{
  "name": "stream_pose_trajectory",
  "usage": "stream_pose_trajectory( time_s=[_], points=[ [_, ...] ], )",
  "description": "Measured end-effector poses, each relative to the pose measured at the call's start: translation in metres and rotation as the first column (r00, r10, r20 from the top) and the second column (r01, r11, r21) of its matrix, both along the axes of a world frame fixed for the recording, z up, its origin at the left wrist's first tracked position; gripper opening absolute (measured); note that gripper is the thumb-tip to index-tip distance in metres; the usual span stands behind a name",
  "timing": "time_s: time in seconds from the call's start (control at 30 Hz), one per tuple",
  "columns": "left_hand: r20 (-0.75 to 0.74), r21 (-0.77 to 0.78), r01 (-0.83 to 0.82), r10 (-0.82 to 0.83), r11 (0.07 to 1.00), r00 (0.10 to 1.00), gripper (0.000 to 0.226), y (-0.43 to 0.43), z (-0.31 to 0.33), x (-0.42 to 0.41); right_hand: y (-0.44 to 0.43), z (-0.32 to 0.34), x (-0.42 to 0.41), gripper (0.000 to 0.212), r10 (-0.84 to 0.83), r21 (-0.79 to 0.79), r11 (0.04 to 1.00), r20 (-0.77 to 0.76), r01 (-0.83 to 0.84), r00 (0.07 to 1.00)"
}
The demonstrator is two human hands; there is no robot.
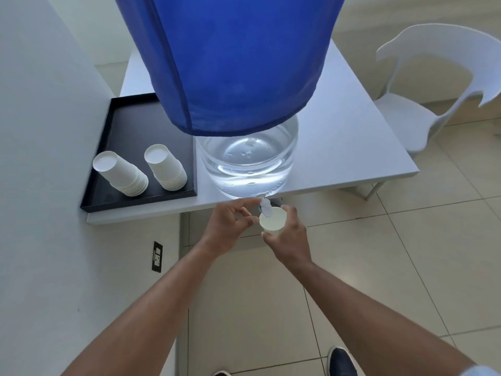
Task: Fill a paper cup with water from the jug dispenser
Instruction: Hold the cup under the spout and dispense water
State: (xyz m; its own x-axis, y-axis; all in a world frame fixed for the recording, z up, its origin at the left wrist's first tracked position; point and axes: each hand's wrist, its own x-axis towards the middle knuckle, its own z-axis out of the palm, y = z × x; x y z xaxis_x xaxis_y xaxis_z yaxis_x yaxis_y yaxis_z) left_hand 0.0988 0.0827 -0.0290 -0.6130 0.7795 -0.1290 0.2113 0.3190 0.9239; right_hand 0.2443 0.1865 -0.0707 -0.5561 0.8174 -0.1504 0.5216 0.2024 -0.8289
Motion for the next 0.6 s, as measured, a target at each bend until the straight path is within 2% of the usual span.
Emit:
stream_pose_trajectory(
  time_s=[0.2, 0.3, 0.43, 0.53, 0.6],
  points=[
    [-0.208, -0.038, 0.07, -0.076, 0.997, 0.975, 0.043, 0.005, 0.004, -0.002, 0.015, -0.005, -0.007, 0.069, 0.058, 0.052, 0.997, -0.04, -0.056, 0.998],
    [-0.337, -0.082, 0.15, -0.169, 0.985, 0.926, 0.045, 0.006, 0.009, -0.001, 0.016, -0.005, -0.006, 0.07, 0.086, 0.088, 0.993, -0.062, -0.081, 0.994],
    [-0.47, -0.094, 0.151, -0.177, 0.984, 0.865, 0.04, 0.007, 0.013, 0.005, 0.015, -0.002, -0.006, 0.07, 0.107, 0.119, 0.988, -0.078, -0.097, 0.991],
    [-0.619, -0.093, 0.148, -0.173, 0.985, 0.766, 0.037, 0.009, 0.015, 0.008, 0.013, 0.001, -0.005, 0.07, 0.113, 0.11, 0.988, -0.079, -0.104, 0.991],
    [-0.736, -0.123, 0.178, -0.21, 0.976, 0.643, 0.037, 0.01, 0.013, 0.007, 0.013, 0.003, -0.005, 0.069, 0.118, 0.112, 0.988, -0.079, -0.109, 0.99]
  ],
)
